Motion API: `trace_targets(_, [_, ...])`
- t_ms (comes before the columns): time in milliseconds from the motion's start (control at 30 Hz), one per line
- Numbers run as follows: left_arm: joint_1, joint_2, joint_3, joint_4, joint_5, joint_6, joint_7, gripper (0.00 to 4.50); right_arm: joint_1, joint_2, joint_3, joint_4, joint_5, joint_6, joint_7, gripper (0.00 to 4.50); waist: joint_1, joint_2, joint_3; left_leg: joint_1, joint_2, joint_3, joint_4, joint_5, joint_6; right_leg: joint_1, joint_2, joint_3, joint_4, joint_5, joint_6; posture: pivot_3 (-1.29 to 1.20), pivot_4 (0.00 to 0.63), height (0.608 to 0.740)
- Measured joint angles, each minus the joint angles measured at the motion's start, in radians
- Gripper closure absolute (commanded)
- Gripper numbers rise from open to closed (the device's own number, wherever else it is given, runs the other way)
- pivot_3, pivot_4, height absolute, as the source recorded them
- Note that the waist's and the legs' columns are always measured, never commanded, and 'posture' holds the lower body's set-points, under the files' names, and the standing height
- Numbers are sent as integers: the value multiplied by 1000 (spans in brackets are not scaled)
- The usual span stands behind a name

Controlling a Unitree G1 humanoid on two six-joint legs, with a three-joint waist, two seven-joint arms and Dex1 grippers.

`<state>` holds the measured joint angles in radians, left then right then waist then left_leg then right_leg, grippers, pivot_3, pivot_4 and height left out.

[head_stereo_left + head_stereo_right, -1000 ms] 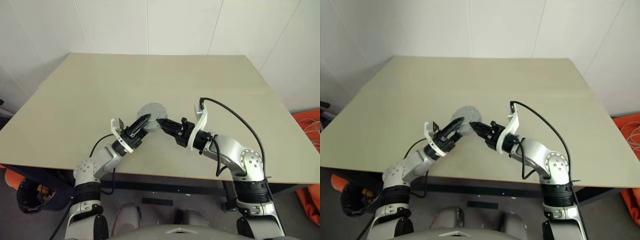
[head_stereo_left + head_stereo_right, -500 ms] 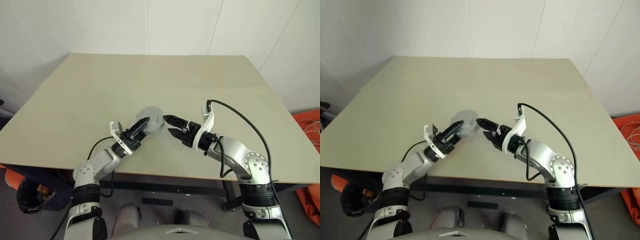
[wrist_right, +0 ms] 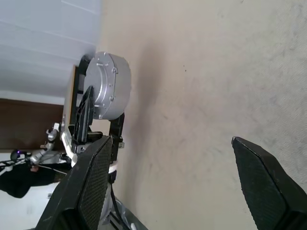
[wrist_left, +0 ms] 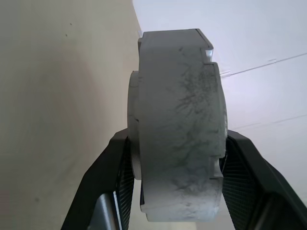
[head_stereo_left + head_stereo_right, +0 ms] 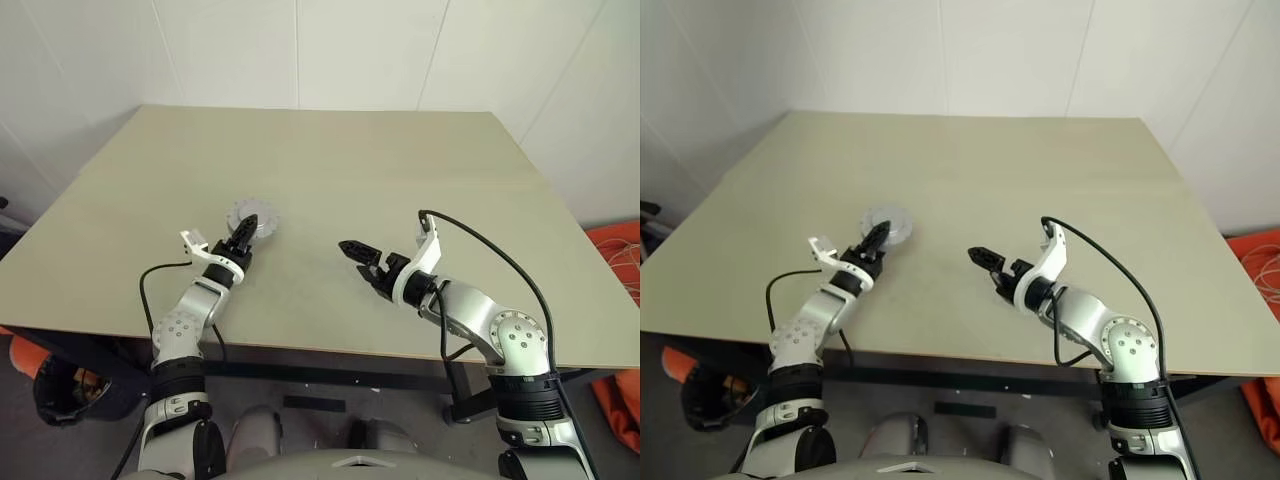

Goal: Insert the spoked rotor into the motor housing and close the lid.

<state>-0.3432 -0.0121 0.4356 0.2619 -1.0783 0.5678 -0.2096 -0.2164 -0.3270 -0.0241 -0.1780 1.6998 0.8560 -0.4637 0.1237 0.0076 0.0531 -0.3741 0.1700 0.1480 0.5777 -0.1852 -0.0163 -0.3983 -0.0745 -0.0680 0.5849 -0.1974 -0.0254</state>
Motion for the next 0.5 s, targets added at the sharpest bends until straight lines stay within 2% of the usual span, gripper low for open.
trace_targets(200, [-47, -45, 69, 50, 47, -123, 118, 2417, -2, 8, 6, 0, -17, 18, 13, 0, -1, -2, 0, 0, 0, 0, 1, 0, 0, 0, 0, 0, 0, 0, 0, 0, 0, 740])
trace_targets(500, [-72, -82, 117, 74, 73, -212, 215, 2417, -2, 8, 5, -1, -17, 24, 13, 0, 0, -6, 0, 0, 0, 0, 3, 0, 0, 0, 0, 0, 2, 0, 0, 0, 0, 740])
